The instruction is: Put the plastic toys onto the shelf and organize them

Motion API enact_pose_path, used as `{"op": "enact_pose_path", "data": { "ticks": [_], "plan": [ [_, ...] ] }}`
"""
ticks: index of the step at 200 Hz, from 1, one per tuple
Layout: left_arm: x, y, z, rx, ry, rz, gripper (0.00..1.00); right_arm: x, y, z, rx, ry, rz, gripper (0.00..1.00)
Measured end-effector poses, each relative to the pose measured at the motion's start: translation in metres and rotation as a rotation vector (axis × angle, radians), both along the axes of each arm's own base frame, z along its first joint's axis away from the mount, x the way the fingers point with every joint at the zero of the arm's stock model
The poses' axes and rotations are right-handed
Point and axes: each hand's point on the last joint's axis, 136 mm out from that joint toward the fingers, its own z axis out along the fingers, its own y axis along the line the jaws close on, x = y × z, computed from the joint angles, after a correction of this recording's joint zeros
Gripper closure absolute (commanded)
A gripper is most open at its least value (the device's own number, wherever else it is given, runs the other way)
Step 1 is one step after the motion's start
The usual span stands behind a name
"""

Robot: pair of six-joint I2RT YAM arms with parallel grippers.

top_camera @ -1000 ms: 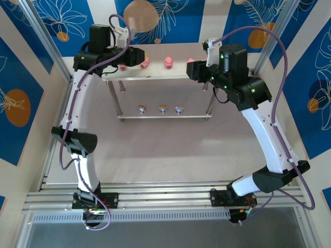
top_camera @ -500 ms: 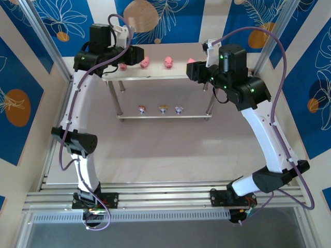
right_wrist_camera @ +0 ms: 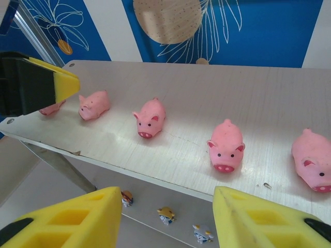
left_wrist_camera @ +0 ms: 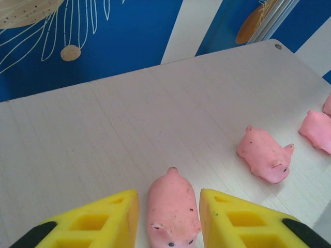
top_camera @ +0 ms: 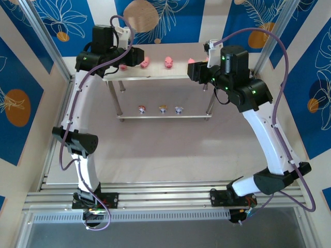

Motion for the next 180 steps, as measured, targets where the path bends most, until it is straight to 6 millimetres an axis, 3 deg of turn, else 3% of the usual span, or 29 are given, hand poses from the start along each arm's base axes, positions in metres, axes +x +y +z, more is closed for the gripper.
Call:
{"op": "enact_pose_path", "data": {
  "ticks": [67, 180],
  "plan": [
    [0.002, -0.004, -0.015, 0.023, 0.033, -0.009, 0.64, -0.004, -0.004, 0.003, 0.006, -0.010, -0.004, 0.49],
    [-0.002, -0.009, -0.020, 0.043, 0.046, -0.015, 0.64, -0.013, -0.011, 0.003, 0.014, -0.022, -0.007, 0.49]
  ]
}}
